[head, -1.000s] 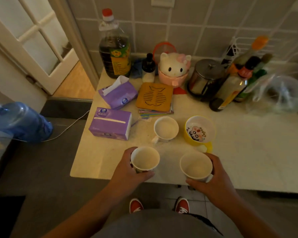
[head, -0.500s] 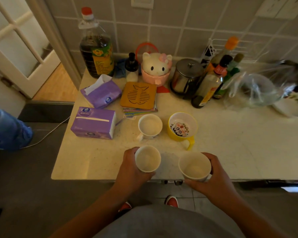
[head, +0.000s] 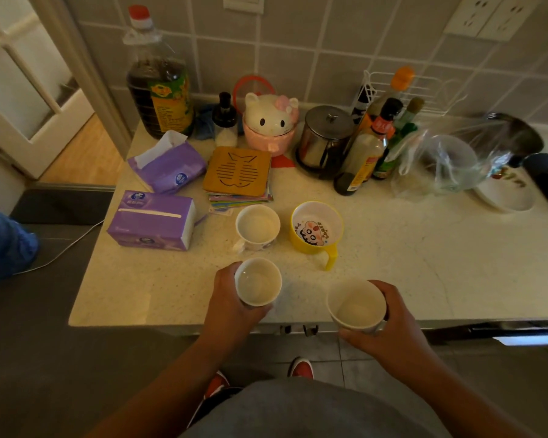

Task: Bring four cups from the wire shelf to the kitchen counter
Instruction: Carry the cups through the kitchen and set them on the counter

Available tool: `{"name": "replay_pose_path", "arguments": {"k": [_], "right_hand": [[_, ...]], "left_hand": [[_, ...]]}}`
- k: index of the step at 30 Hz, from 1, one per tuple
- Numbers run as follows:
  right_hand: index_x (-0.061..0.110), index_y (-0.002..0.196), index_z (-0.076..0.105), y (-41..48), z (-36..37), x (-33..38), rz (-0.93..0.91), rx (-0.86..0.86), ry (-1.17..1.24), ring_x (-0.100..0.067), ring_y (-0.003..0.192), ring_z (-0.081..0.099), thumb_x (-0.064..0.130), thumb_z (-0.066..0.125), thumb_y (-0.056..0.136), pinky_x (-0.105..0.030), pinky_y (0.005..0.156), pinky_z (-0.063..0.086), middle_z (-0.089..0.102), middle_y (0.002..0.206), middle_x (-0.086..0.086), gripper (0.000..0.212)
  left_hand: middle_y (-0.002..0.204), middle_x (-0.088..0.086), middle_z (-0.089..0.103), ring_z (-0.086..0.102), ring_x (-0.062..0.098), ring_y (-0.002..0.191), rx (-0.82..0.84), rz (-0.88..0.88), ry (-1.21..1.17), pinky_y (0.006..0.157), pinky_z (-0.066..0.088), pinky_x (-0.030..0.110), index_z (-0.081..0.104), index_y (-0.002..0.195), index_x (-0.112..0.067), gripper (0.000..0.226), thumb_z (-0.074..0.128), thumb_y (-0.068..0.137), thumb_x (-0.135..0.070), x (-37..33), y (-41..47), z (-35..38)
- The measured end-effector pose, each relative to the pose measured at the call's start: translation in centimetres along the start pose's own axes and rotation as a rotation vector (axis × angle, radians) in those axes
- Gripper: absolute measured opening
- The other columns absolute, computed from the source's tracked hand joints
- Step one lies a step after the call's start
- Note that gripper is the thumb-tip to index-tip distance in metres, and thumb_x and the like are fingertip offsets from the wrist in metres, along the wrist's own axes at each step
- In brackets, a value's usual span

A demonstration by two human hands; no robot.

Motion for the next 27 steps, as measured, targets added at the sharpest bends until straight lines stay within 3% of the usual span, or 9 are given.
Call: {"name": "replay_pose_path", "arguments": {"k": [4,8,12,15,19,24,27], "right_hand": [[0.065,0.113,0.029,-0.2,0.0,-0.2,-0.016,-0.010,-0.007,0.024,0.105,0.044,0.071,0.077,0.042,-0.008,0.070,0.041,0.041,0.109,0.051,0.086],[0.064,0.114,0.029,-0.1,0.9,-0.9,-0.022,-0.020,0.007,0.020,0.105,0.046,0.059,0.084,0.047,-0.010,0.070,0.042,0.044,0.110,0.043,0.087],[0.061,0.113,0.028,0.6,2.6,-1.4,-0.012,-0.016,0.023,0.008,0.102,0.052,0.056,0.084,0.047,-0.010,0.071,0.040,0.045,0.112,0.033,0.087],[0.055,0.118,0.029,1.4,4.1,-1.5,-0.015,-0.019,0.051,0.006,0.101,0.052,0.055,0.085,0.048,-0.010,0.070,0.040,0.044,0.111,0.033,0.090],[0.051,0.120,0.031,2.5,5.2,-2.0,0.012,-0.047,0.095,0.004,0.099,0.054,0.052,0.087,0.050,-0.019,0.074,0.048,0.049,0.112,0.024,0.090],[0.054,0.117,0.031,3.5,5.7,-2.2,0.004,-0.099,0.121,0.007,0.095,0.053,0.049,0.088,0.050,-0.011,0.068,0.041,0.048,0.106,0.029,0.089],[0.049,0.120,0.033,4.0,6.1,-2.4,0.007,-0.106,0.121,0.000,0.094,0.054,0.048,0.088,0.049,-0.016,0.071,0.043,0.049,0.110,0.021,0.090]], "left_hand": [[0.133,-0.008,0.045,0.045,0.008,0.119,-0.010,-0.015,-0.009,0.097,0.044,0.035,0.036,0.135,-0.033,0.095,0.091,0.057,-0.036,-0.1,-0.2,0.0],[0.143,-0.003,0.039,0.036,0.005,0.124,0.048,-0.060,0.046,0.101,0.037,0.035,0.020,0.146,-0.032,0.116,0.090,0.055,-0.044,0.2,-0.6,-0.1],[0.149,0.009,0.040,0.037,0.025,0.136,0.035,0.024,0.406,0.110,0.035,0.047,0.031,0.146,-0.017,0.114,0.079,0.054,-0.066,0.6,-0.9,-2.0],[0.156,0.015,0.033,0.025,0.035,0.145,0.071,0.003,0.644,0.115,0.026,0.055,0.035,0.146,-0.015,0.110,0.070,0.060,-0.074,2.4,-1.2,-3.2],[0.163,0.012,0.012,0.007,0.034,0.149,0.124,-0.109,0.729,0.117,0.016,0.058,0.022,0.152,-0.021,0.109,0.052,0.067,-0.083,5.3,-1.7,-4.4],[0.164,0.010,0.008,0.004,0.032,0.150,0.152,-0.116,0.758,0.117,0.014,0.057,0.017,0.152,-0.025,0.109,0.041,0.066,-0.088,5.8,-1.6,-4.3],[0.164,0.010,0.009,0.005,0.031,0.150,0.150,-0.121,0.786,0.117,0.015,0.057,0.017,0.152,-0.025,0.109,0.039,0.066,-0.089,5.9,-1.6,-4.4]]}}
Point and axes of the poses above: each hand's wrist, its own y-axis towards the middle knuckle, its own z-axis out of the palm, x = y × z, the point moved 9 cm from there along y, towards the middle knuckle
